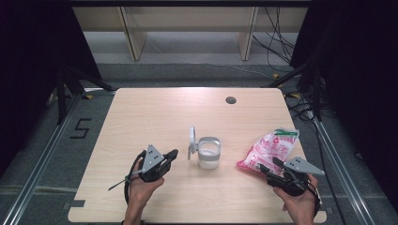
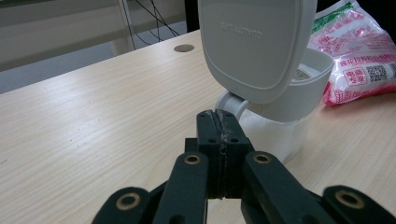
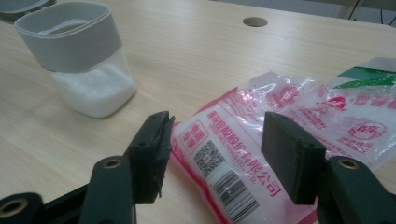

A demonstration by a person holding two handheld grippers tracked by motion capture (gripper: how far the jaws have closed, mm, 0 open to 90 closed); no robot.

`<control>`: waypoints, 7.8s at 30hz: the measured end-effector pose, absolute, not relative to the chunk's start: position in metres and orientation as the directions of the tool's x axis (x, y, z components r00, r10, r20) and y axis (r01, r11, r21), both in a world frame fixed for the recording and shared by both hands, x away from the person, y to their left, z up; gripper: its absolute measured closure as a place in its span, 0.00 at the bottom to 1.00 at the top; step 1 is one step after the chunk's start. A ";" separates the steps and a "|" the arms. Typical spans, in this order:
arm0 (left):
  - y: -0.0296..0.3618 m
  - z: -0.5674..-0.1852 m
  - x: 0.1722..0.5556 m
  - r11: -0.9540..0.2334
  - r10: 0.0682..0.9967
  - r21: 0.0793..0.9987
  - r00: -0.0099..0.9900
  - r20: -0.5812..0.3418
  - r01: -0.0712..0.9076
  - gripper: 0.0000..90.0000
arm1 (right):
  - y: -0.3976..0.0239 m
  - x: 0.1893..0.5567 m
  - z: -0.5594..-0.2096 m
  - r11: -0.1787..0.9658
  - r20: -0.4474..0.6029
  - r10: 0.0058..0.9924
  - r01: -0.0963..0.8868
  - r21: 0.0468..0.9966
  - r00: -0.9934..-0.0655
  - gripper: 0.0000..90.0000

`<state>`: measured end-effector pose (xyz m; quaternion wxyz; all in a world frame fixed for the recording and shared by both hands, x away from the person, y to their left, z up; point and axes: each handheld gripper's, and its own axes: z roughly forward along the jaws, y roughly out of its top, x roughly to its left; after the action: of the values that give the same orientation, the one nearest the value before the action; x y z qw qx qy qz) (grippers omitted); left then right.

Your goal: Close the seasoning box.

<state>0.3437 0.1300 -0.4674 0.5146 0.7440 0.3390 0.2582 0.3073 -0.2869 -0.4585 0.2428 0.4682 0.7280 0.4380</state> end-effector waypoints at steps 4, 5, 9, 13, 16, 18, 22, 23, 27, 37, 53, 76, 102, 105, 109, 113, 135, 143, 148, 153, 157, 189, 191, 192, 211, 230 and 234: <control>0.130 -0.469 0.348 -0.243 0.774 0.938 0.632 0.034 0.247 0.99 | -0.281 0.302 -0.460 0.151 0.102 0.884 0.486 0.861 -0.456 0.48; 0.129 -0.469 0.348 -0.235 0.776 0.938 0.631 0.023 0.255 0.99 | -0.280 0.303 -0.460 0.164 0.091 0.880 0.478 0.863 -0.467 0.48; 0.129 -0.468 0.351 -0.232 0.772 0.940 0.635 0.021 0.251 0.99 | -0.279 0.301 -0.462 0.188 0.075 0.867 0.462 0.867 -0.493 0.47; 0.127 -0.464 0.353 -0.235 0.767 0.943 0.641 0.030 0.237 0.99 | -0.276 0.299 -0.464 0.169 0.105 0.866 0.486 0.858 -0.488 0.47; 0.124 -0.462 0.353 -0.247 0.765 0.941 0.643 0.044 0.230 0.99 | -0.275 0.302 -0.466 0.188 0.099 0.846 0.467 0.864 -0.523 0.47; 0.122 -0.461 0.354 -0.238 0.766 0.943 0.642 0.033 0.235 0.99 | -0.273 0.298 -0.465 0.184 0.107 0.860 0.498 0.847 -0.499 0.47; 0.119 -0.460 0.356 -0.245 0.756 0.943 0.653 0.040 0.226 0.99 | -0.274 0.299 -0.466 0.208 0.081 0.844 0.462 0.862 -0.531 0.47; 0.118 -0.460 0.356 -0.242 0.758 0.943 0.652 0.037 0.227 0.99 | -0.274 0.299 -0.466 0.196 0.095 0.845 0.469 0.861 -0.527 0.47; 0.114 -0.455 0.359 -0.267 0.735 0.947 0.674 0.078 0.181 0.99 | -0.274 0.297 -0.467 0.202 0.086 0.846 0.466 0.862 -0.526 0.47; 0.105 -0.445 0.357 -0.291 0.722 0.942 0.684 0.103 0.166 0.99 | -0.274 0.292 -0.466 0.192 0.107 0.848 0.490 0.850 -0.519 0.47; 0.102 -0.440 0.354 -0.298 0.709 0.943 0.696 0.114 0.148 0.99 | -0.274 0.293 -0.468 0.206 0.086 0.841 0.462 0.862 -0.535 0.47; 0.095 -0.432 0.352 -0.300 0.700 0.946 0.702 0.132 0.122 0.99 | -0.275 0.292 -0.468 0.227 0.064 0.838 0.451 0.863 -0.543 0.48; 0.089 -0.431 0.350 -0.311 0.686 0.944 0.714 0.142 0.111 0.99 | -0.272 0.291 -0.469 0.221 0.083 0.829 0.460 0.860 -0.553 0.48; 0.088 -0.431 0.350 -0.315 0.683 0.943 0.715 0.147 0.108 0.99 | -0.272 0.291 -0.469 0.222 0.083 0.829 0.461 0.859 -0.554 0.48; 0.085 -0.430 0.349 -0.316 0.679 0.943 0.719 0.146 0.107 0.99 | -0.272 0.291 -0.469 0.231 0.078 0.827 0.464 0.855 -0.556 0.48; 0.081 -0.430 0.349 -0.321 0.674 0.941 0.724 0.147 0.107 0.99 | -0.272 0.291 -0.469 0.235 0.075 0.826 0.463 0.855 -0.558 0.48; 0.076 -0.433 0.342 -0.253 0.600 0.955 0.800 0.028 0.157 0.64 | -0.271 0.291 -0.469 0.229 0.085 0.821 0.460 0.858 -0.565 0.47; 0.078 -0.434 0.333 -0.243 0.609 0.958 0.793 0.029 0.152 0.50 | -0.271 0.291 -0.470 0.198 0.116 0.817 0.464 0.863 -0.564 0.46; 0.077 -0.435 0.327 -0.264 0.619 0.950 0.785 0.032 0.169 0.41 | -0.269 0.290 -0.470 0.198 0.119 0.817 0.468 0.861 -0.565 0.45; 0.080 -0.439 0.325 -0.264 0.624 0.947 0.781 0.024 0.182 0.37 | -0.269 0.289 -0.470 0.197 0.130 0.815 0.482 0.854 -0.564 0.45; 0.083 -0.445 0.324 -0.251 0.633 0.948 0.774 0.008 0.195 0.35 | -0.268 0.289 -0.470 0.198 0.135 0.811 0.485 0.852 -0.569 0.45; 0.094 -0.489 0.296 -0.247 0.689 0.939 0.725 -0.005 0.241 0.33 | -0.259 0.276 -0.480 0.275 0.129 0.758 0.493 0.825 -0.640 0.40; 0.091 -0.491 0.295 -0.254 0.683 0.937 0.731 -0.003 0.241 0.33 | -0.258 0.274 -0.482 0.276 0.138 0.747 0.493 0.825 -0.650 0.40; 0.088 -0.493 0.294 -0.243 0.679 0.938 0.734 -0.018 0.248 0.33 | -0.257 0.271 -0.483 0.267 0.157 0.753 0.516 0.814 -0.638 0.40; 0.066 -0.507 0.271 -0.308 0.622 0.922 0.783 0.008 0.235 0.28 | -0.258 0.252 -0.488 0.313 0.142 0.756 0.543 0.780 -0.639 0.38; 0.070 -0.511 0.268 -0.280 0.637 0.922 0.770 -0.029 0.266 0.27 | -0.257 0.253 -0.491 0.357 0.105 0.730 0.508 0.784 -0.675 0.36; 0.071 -0.510 0.268 -0.281 0.646 0.921 0.763 -0.026 0.269 0.27 | -0.257 0.254 -0.491 0.358 0.107 0.728 0.509 0.783 -0.678 0.36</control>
<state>0.2683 0.0715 -0.5104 0.5233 0.7796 0.2931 0.1801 0.2535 -0.2567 -0.4908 0.1302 0.3798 0.8136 0.4205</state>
